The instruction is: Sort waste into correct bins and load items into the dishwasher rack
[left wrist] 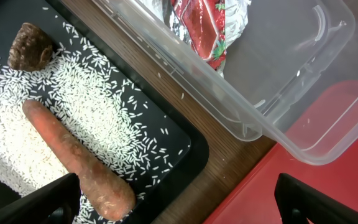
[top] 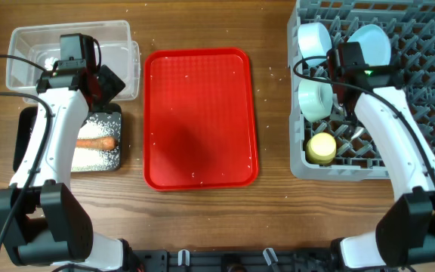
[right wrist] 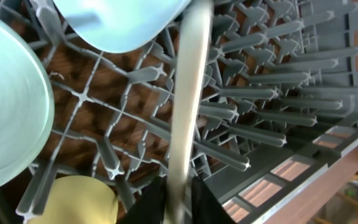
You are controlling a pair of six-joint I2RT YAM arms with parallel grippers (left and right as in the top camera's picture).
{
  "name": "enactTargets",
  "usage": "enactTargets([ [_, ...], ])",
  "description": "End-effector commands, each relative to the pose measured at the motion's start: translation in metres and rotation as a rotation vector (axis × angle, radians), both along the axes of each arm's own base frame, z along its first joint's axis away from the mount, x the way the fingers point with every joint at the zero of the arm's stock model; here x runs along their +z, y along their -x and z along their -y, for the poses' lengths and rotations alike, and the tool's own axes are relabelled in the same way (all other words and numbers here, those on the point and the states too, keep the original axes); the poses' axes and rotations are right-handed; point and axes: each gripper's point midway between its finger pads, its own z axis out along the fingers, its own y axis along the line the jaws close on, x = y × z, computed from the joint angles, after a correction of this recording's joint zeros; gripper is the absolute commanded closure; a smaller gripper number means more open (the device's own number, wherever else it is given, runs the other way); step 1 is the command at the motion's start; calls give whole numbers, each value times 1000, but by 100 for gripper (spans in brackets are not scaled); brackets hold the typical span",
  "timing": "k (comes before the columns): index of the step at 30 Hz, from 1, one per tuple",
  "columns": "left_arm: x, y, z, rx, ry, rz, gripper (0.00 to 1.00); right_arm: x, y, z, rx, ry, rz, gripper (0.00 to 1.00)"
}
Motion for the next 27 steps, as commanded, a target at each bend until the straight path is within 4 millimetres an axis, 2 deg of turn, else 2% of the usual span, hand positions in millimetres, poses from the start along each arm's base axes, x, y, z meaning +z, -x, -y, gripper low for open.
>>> enactTargets([
  [1,-3,2,-5,21,-8,-8,0,-1,5,5,-17,26,-18,44],
  [4,-3,2,-5,21,-8,-8,0,-2,10,3,-17,11,-36,38],
  [8,-3,2,-5,21,-8,-8,0,5,11,-23,12,-162,6,37],
  [11,-3,2,-5,21,-8,-8,0,41,15,-58,178,-347,105,37],
  [14,-3,2,-5,21,-8,-8,0,101,32,-87,313,-497,305,30],
  [16,-3,2,-5,21,-8,-8,0,143,54,-104,394,-600,460,0],
  [20,-3,2,-5,21,-8,-8,0,189,93,-107,470,-626,643,0],
  [25,-3,2,-5,21,-8,-8,0,212,120,-103,500,-611,758,0],
  [27,-3,2,-5,21,-8,-8,0,208,126,-100,497,-595,744,0],
])
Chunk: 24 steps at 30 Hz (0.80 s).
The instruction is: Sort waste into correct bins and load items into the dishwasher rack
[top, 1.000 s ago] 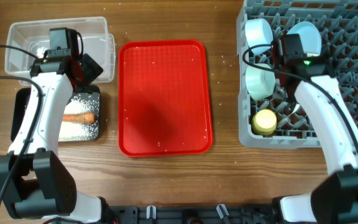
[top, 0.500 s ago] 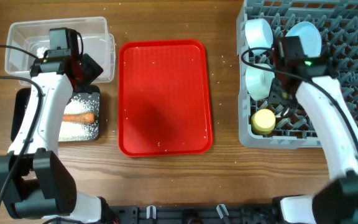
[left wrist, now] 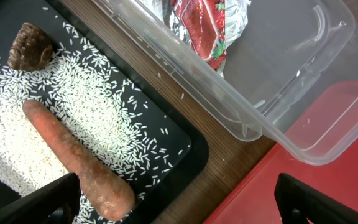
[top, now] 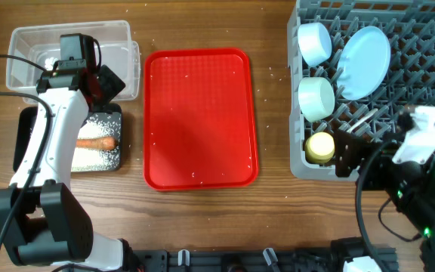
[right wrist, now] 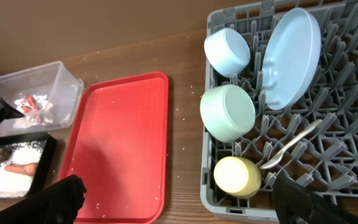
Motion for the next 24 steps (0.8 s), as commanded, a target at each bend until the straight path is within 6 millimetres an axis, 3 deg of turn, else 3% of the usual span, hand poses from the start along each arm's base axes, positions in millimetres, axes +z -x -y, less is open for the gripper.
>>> enactTargets([
  [1,-3,2,-5,21,-8,-7,0,1,7,2,7,27,6,0],
  [7,-3,2,-5,21,-8,-7,0,-14,-15,12,15,148,110,0],
  [10,-3,2,-5,21,-8,-7,0,-43,-20,17,-23,140,212,0],
  [16,-3,2,-5,21,-8,-7,0,-154,-30,28,-129,25,309,0],
  [17,-3,2,-5,21,-8,-7,0,-163,-32,28,-136,9,323,0],
  [22,-3,2,-5,21,-8,-8,0,-181,-41,28,-139,-6,480,0],
  [24,-3,2,-5,21,-8,-7,0,-170,-40,28,-139,-7,546,0],
])
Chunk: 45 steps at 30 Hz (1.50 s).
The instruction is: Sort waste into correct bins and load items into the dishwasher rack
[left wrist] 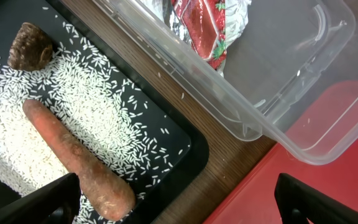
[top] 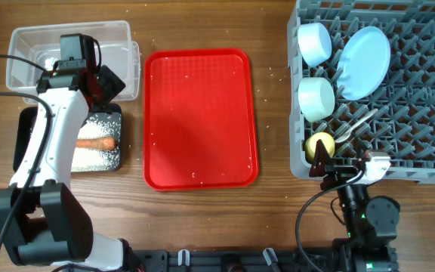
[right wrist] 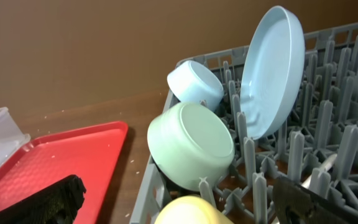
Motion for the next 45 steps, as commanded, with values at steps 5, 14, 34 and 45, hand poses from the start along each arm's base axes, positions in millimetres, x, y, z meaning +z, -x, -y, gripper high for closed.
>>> enactTargets([
  [5,-3,2,-5,21,-8,-6,0,6,-1,3,-15,-14,86,0],
  [14,-3,2,-5,21,-8,-6,0,8,-3,3,-14,-16,124,1],
  [34,108,20,39,-92,-13,302,0,8,-3,3,-14,-15,123,0],
  [45,48,129,39,-108,-24,447,0,8,-3,3,-14,-16,123,0],
])
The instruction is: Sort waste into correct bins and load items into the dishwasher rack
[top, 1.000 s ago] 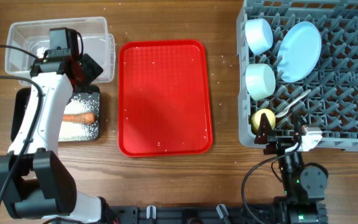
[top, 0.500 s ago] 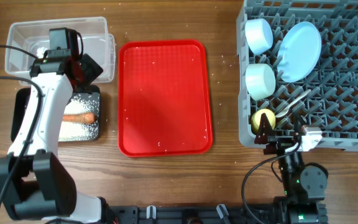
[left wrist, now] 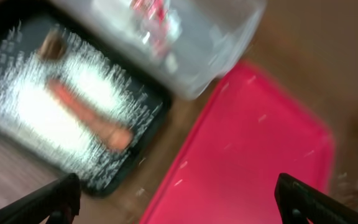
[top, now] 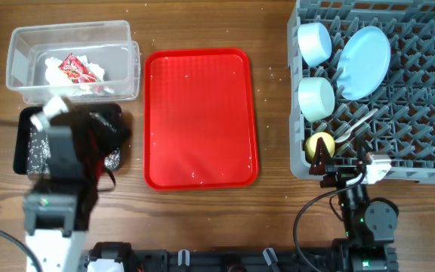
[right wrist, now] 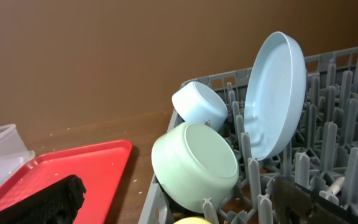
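Note:
The grey dishwasher rack (top: 429, 83) holds a blue bowl (top: 313, 41), a blue plate (top: 366, 51), a green bowl (top: 316, 97), a yellow cup (top: 319, 143) and a spoon (top: 357, 125). In the clear bin (top: 21, 83) lies a red wrapper (top: 74, 68). The black tray (left wrist: 148, 99) carries rice and a carrot (left wrist: 86, 115). My left gripper (left wrist: 179, 208) is open and empty, pulled back near the black tray; its view is blurred. My right gripper (right wrist: 179, 208) is open and empty at the rack's front left corner, facing the green bowl (right wrist: 194, 165).
A red tray (top: 201, 117) with a few rice grains lies between the bins and the rack. Loose grains dot the wooden table (top: 274, 219). The left arm (top: 63, 174) covers part of the black tray; the right arm (top: 361, 208) is folded at the front edge.
My left arm has drawn back from over the bins toward the front edge, uncovering the clear bin and wrapper; its camera now sits farther off. The right arm has barely shifted.
At first my right gripper held the spoon over the rack while the left hung open above the bins. Then the spoon lay in the rack and the right arm was pulled back, then folded at the front edge. Now the left arm has withdrawn too.

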You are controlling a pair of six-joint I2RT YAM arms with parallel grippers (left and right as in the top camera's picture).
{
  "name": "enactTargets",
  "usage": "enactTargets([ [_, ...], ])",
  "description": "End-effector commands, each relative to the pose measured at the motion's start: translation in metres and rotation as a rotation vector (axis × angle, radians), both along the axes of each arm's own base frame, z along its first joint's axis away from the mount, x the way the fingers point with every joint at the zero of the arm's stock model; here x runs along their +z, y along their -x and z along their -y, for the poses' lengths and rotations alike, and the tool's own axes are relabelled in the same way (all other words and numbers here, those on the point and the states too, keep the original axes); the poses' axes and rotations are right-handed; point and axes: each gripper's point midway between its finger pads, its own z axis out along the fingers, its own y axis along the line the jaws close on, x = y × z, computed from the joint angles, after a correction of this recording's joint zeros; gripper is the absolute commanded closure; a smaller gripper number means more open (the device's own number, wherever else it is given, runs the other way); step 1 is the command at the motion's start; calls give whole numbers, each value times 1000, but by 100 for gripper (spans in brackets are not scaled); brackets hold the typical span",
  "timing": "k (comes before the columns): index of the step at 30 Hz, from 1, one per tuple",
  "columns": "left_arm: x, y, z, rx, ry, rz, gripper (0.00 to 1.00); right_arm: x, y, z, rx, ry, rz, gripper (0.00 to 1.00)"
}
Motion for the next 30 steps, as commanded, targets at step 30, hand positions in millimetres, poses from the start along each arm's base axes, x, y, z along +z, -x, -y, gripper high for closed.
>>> enactTargets([
  [30,-47,20,20,-221,-114,675,0,2,0,3,-13,-8,9,0],
])
